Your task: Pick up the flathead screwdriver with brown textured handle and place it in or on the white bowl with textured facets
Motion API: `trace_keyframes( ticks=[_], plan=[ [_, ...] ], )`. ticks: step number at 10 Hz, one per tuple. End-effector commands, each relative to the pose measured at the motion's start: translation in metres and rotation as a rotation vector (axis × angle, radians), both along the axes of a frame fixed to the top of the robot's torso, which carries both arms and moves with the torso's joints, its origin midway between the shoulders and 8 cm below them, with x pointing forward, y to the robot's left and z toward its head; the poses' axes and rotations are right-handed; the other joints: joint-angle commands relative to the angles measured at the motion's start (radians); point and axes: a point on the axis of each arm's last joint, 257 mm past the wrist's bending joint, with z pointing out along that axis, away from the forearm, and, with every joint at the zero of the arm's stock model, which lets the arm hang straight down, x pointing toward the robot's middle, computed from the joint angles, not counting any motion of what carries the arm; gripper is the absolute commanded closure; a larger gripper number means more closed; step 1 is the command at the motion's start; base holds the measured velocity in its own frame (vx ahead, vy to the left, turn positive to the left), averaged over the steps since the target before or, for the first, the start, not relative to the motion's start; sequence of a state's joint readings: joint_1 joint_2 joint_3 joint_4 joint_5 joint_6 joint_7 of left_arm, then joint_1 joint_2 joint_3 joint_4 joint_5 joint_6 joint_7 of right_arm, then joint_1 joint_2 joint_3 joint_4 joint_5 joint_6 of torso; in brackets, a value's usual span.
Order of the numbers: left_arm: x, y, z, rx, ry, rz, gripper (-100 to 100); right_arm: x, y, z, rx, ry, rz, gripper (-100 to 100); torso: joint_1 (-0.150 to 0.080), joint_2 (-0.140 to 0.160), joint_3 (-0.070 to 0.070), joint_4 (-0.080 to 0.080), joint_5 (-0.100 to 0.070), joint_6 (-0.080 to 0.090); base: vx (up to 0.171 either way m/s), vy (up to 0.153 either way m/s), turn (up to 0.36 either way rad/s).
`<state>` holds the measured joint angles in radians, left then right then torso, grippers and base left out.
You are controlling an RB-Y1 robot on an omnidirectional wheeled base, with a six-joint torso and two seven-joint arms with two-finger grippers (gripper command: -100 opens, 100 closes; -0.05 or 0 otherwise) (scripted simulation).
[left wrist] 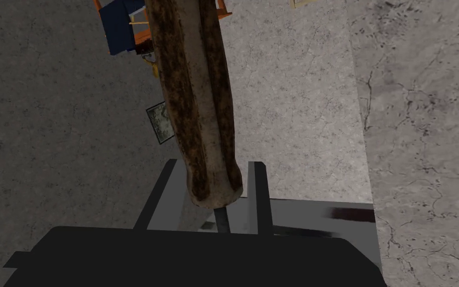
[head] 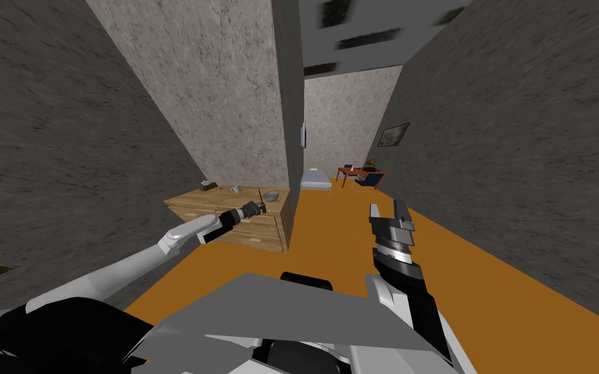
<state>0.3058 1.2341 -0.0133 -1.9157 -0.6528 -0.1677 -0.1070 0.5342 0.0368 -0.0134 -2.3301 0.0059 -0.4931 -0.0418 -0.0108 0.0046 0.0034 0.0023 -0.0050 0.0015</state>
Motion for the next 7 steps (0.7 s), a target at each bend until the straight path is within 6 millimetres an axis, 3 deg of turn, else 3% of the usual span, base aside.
trace_keyframes(
  ticks=[1, 7],
  plan=[
    [-0.001, -0.003, 0.004, 0.065, -0.004, -0.033, 100, 0.000, 0.000, 0.000, 0.000, 0.000, 0.000, 0, 0.000, 0.000, 0.000, 0.000, 0.000, 0.000, -0.028, -0.079, 0.014],
    [-0.009, -0.017, 0.013, 0.372, -0.021, -0.198, 100, 0.000, 0.000, 0.000, 0.000, 0.000, 0.000, 0, 0.000, -0.002, -0.001, -0.001, -0.001, 0.001, -0.022, -0.073, 0.006]
  ],
)
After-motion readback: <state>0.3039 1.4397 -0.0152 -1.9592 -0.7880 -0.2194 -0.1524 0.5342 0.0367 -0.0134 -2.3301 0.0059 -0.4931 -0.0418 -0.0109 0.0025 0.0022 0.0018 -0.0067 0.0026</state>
